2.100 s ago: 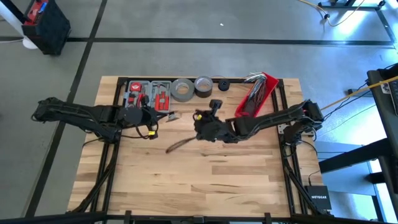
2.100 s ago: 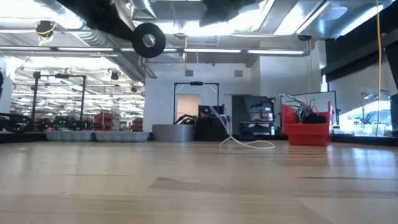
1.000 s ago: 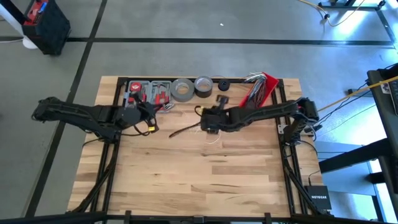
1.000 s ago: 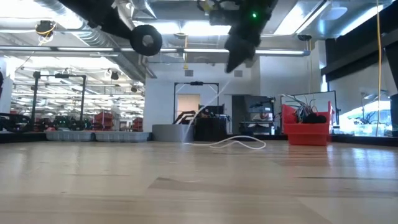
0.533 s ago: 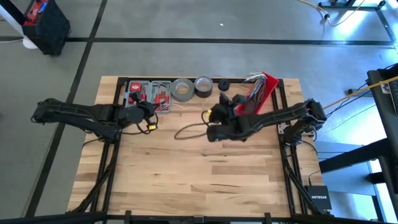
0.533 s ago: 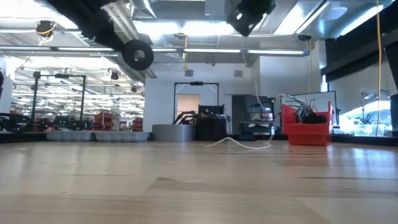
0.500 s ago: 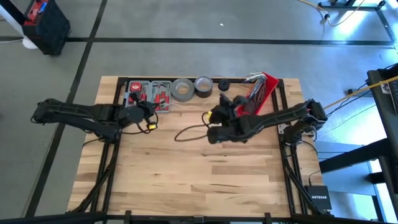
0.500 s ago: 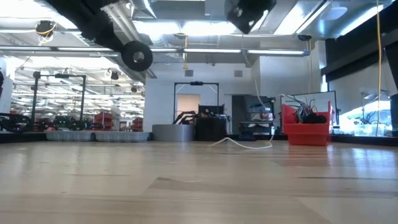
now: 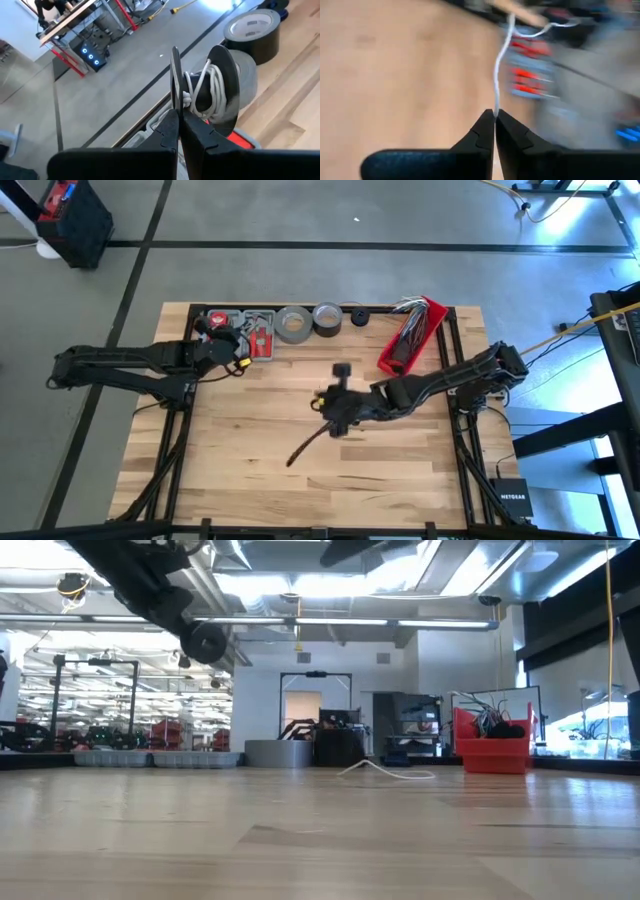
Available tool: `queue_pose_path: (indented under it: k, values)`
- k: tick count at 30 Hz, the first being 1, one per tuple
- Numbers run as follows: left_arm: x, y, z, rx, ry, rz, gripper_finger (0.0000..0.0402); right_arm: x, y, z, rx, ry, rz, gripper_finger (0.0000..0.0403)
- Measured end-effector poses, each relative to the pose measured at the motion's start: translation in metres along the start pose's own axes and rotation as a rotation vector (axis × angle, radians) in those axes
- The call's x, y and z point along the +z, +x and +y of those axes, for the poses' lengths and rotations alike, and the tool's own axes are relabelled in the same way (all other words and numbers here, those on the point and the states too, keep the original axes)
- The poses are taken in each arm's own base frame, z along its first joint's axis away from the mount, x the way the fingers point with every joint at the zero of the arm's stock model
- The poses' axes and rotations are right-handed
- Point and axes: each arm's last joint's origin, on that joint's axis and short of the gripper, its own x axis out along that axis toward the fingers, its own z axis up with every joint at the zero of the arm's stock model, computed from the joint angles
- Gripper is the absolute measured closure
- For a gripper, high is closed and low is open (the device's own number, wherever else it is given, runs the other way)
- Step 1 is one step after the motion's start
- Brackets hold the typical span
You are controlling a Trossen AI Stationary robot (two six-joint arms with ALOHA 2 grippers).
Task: Coil cords
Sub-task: Uncoil the white wire from the black spool
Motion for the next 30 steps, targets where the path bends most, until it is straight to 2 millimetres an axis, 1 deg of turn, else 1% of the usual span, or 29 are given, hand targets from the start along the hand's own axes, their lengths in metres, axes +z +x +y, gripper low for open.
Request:
queue_pose_path:
  k: [2,5,7,9,12,15,18,21,23,26,28,30]
  values:
    - [0.0,0.0,0.0,0.003,-0.003,0.0,0.04,0.0,0.002,0.002,0.139,0.001,-0.015,0.0387]
    - [0.0,0.0,0.0,0.002,-0.004,0.0,0.04,-0.003,0.009,0.006,0.213,0.026,-0.003,0.0387]
    - [0.0,0.0,0.0,0.002,-0.004,0.0,0.04,-0.006,0.018,0.008,0.186,0.03,0.025,0.0387]
    - [0.0,0.0,0.0,0.0,-0.003,-0.001,0.04,-0.009,0.025,0.009,0.117,0.024,0.052,0.0386]
    - [0.0,0.0,0.0,-0.003,-0.001,-0.003,0.04,-0.012,0.032,0.004,0.003,0.04,0.086,0.038]
    - [0.0,-0.001,-0.001,-0.005,0.004,-0.004,0.04,-0.016,0.035,0.0,-0.038,0.067,0.122,0.0356]
    - [0.0,-0.001,-0.001,-0.005,0.004,-0.004,0.04,-0.018,0.035,-0.001,-0.051,0.072,0.135,0.0317]
    - [0.0,-0.001,-0.001,-0.005,0.003,-0.004,0.04,-0.021,0.034,0.001,-0.002,0.055,0.163,0.0274]
    - [0.0,-0.001,-0.001,-0.01,0.004,-0.002,0.04,-0.026,0.031,0.004,0.045,0.026,0.213,0.0251]
    - [0.0,-0.001,-0.002,-0.055,0.016,0.004,0.04,-0.032,0.022,0.004,0.057,0.024,0.279,0.023]
    - [0.002,-0.001,-0.004,-0.116,0.021,-0.004,0.04,-0.03,0.019,0.002,0.016,0.046,0.267,0.0225]
    - [0.005,-0.002,-0.006,-0.194,0.025,-0.024,0.04,-0.029,0.021,-0.002,-0.024,0.043,0.251,0.0224]
